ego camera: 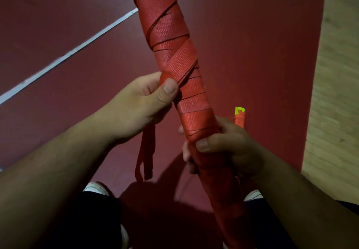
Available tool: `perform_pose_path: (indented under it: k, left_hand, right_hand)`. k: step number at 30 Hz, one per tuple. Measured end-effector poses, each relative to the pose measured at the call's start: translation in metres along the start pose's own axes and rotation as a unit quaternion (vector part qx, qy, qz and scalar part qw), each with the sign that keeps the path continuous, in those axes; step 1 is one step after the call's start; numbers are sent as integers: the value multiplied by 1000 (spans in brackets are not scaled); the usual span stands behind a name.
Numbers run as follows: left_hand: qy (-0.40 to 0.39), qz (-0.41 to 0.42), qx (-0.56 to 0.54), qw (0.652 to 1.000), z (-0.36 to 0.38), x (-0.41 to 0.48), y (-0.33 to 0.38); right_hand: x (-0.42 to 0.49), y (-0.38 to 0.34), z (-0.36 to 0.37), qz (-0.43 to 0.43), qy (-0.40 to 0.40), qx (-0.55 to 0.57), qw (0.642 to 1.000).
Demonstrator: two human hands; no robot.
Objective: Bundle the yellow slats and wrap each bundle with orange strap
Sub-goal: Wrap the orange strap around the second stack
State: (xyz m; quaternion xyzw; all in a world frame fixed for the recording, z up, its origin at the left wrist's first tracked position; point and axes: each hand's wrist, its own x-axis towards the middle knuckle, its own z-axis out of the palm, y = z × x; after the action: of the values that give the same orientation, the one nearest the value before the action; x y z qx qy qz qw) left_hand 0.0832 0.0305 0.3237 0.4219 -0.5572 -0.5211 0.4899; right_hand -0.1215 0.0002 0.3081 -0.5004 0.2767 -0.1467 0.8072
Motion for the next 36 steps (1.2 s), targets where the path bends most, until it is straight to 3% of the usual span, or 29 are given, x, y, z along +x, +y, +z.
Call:
perform_pose_path:
  k: [14, 19, 22, 27, 32, 36]
  left_hand:
    - [24, -11, 22, 999, 4, 2, -3]
    - [14, 12, 38, 999, 3, 1, -1]
    - [-11, 9, 23, 1000, 4, 0, 4]
    - [-121, 23, -40, 992, 9, -1, 8]
    - [-25, -3, -35, 999, 11, 1, 3]
    - [57, -2, -42, 997, 6, 3, -2]
  right_hand:
    - [3, 0, 0, 18, 51, -55, 997]
    - [0, 0, -1, 18, 21, -28, 999]
    - [-2, 0, -1, 14, -13, 6, 1000]
    - [-2, -1, -1, 21, -57, 48, 997]
    - [0, -1, -1, 20, -62, 69, 995]
    - [8, 1, -1, -14, 48, -58, 997]
